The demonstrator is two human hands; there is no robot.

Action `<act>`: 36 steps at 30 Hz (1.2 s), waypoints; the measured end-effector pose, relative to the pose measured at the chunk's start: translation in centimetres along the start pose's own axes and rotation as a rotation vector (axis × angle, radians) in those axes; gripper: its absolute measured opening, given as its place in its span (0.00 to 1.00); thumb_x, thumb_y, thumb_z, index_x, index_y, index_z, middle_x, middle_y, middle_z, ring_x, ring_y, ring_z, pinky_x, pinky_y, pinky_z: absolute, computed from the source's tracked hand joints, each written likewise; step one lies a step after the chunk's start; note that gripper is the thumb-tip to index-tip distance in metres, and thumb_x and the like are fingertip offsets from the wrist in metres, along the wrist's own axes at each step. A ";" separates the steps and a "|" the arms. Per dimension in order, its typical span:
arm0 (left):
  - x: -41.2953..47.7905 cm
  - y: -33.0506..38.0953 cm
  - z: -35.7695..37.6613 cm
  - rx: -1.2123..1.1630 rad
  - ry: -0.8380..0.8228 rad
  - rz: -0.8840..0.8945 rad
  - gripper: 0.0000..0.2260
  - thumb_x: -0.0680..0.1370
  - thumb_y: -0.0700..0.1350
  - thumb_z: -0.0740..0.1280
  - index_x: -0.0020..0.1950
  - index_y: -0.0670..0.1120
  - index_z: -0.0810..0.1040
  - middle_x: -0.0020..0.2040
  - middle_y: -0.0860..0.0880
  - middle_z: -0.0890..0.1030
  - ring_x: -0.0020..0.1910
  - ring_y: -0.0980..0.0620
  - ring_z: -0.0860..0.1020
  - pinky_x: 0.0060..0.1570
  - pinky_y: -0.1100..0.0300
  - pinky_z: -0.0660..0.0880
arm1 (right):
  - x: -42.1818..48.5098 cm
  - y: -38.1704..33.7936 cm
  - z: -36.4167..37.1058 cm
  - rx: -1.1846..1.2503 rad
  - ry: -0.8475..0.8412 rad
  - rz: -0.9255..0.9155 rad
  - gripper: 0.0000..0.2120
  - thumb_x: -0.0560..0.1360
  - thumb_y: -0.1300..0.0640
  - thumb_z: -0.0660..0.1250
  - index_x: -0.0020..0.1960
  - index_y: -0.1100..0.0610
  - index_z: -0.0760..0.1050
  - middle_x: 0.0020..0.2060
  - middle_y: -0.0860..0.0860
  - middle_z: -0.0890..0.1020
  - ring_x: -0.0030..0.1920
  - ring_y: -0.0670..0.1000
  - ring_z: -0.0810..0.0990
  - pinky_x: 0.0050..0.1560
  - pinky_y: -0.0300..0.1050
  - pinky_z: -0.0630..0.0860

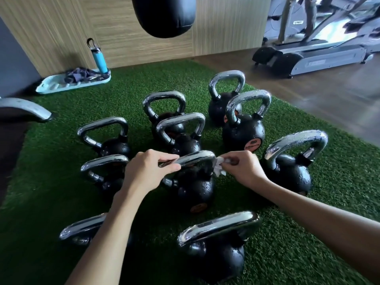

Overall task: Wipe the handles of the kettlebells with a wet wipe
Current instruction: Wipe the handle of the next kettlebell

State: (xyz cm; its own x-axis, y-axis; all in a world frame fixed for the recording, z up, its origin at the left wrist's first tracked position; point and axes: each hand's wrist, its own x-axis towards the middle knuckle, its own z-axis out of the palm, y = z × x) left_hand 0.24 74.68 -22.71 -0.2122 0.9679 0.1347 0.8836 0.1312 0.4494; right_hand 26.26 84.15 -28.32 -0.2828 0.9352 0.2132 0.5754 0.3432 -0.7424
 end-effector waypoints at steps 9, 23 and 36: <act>1.6 2.9 0.1 -0.392 0.013 0.032 0.13 0.70 0.59 0.78 0.54 0.61 0.86 0.49 0.63 0.86 0.49 0.66 0.82 0.44 0.72 0.72 | 0.1 -5.2 -3.9 0.187 0.069 -0.066 0.08 0.69 0.53 0.79 0.48 0.45 0.86 0.24 0.35 0.77 0.23 0.40 0.68 0.25 0.30 0.61; -1.1 1.9 -1.5 -1.071 0.047 -0.278 0.13 0.76 0.47 0.74 0.59 0.44 0.85 0.32 0.60 0.83 0.28 0.67 0.77 0.33 0.76 0.69 | 3.3 -11.3 -2.1 0.110 -0.311 -0.226 0.16 0.65 0.48 0.82 0.52 0.40 0.86 0.39 0.41 0.85 0.33 0.40 0.77 0.37 0.36 0.72; 0.4 1.8 1.3 0.010 0.233 0.159 0.08 0.75 0.56 0.75 0.50 0.55 0.88 0.31 0.53 0.78 0.29 0.58 0.71 0.29 0.68 0.62 | 4.2 -6.7 -2.0 -0.529 -0.287 -0.281 0.19 0.69 0.35 0.71 0.59 0.33 0.79 0.45 0.46 0.81 0.50 0.50 0.74 0.42 0.46 0.71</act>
State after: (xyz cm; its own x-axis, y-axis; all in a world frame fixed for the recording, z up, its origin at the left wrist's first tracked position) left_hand 2.27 75.62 -22.95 -0.1596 0.9013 0.4027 0.9172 -0.0154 0.3981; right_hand 22.71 85.98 -21.22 -0.6284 0.7684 0.1211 0.7282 0.6359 -0.2556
